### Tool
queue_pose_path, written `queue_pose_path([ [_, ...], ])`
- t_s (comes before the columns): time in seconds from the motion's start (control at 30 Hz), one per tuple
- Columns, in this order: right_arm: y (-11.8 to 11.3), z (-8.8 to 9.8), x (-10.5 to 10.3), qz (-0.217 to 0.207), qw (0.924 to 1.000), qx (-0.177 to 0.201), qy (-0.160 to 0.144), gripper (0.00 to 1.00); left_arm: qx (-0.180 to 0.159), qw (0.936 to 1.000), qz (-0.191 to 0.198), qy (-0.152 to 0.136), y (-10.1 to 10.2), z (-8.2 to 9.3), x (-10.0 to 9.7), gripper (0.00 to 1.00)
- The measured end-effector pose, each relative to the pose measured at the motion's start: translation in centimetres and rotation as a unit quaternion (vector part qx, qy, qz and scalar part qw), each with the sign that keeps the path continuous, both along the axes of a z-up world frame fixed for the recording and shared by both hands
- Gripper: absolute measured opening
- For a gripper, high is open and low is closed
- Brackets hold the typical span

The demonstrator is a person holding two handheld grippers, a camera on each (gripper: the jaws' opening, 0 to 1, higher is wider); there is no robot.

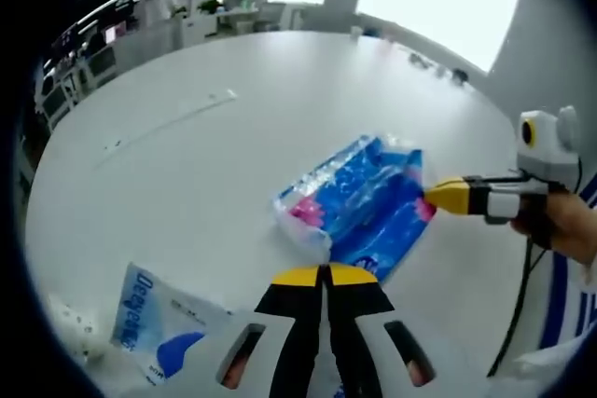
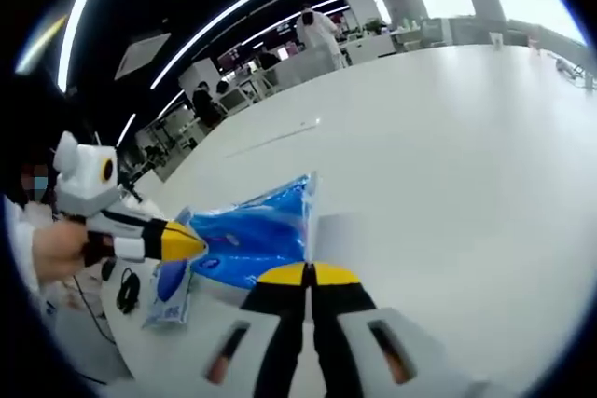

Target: Arrange the tabletop items into an orderly group along one side of the table until the central work area is clear of visible clutter.

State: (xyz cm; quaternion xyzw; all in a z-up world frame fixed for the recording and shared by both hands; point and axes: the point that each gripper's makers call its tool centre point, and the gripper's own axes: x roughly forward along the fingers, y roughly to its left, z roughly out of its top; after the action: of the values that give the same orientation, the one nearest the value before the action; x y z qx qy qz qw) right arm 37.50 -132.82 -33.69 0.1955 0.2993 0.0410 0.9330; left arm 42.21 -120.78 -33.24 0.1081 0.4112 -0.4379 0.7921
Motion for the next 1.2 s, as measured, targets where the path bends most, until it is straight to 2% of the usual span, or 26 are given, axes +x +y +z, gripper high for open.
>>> queue_pose_path([
  [0.13, -0.3, -0.3, 1.2, -0.009, 0.9999, 0.008, -0.001, 0.0, 0.012, 0.9999, 0.002, -0.006, -0.3, -0.5, 0.9, 0.0],
  [0.3, -0.4, -0.5, 2.0, -0.01, 1.0, 0.002, 0.001, 0.0, 0.014, 0.9999, 0.005, 0.0, -0.4, -1.0, 1.7, 0.0],
  [0.63, -0.7, -2.2, 2.2, -0.001, 0.9998, 0.005, 0.018, 0.0, 0.018, 0.9996, 0.017, 0.013, -0.7, -2.8, 2.2, 0.0],
  [0.83, -0.6, -2.7, 1.8, -0.006, 0.9996, 0.014, 0.022, 0.0, 0.013, 0.9995, 0.026, 0.013, -0.7, -2.8, 2.2, 0.0],
  [0.97, -0.5, -2.8, 1.7, -0.009, 0.9995, 0.018, 0.023, 0.0, 0.006, 0.999, 0.042, 0.016, -0.5, -2.7, 2.0, 0.0],
  [1.03, -0.5, -2.7, 1.8, -0.005, 0.9996, 0.02, 0.022, 0.0, -0.004, 0.9979, 0.062, 0.015, -0.4, -2.5, 2.3, 0.0],
  [1.1, -0.4, -2.4, 1.9, 0.017, 0.9998, 0.0, 0.01, 0.05, -0.008, 0.9974, 0.071, 0.005, -0.2, -2.0, 2.2, 0.05],
  [1.2, -0.4, -1.7, 1.7, 0.023, 0.9997, -0.007, 0.001, 0.28, -0.012, 0.9958, 0.091, -0.006, 0.4, -1.7, 2.1, 0.36],
])
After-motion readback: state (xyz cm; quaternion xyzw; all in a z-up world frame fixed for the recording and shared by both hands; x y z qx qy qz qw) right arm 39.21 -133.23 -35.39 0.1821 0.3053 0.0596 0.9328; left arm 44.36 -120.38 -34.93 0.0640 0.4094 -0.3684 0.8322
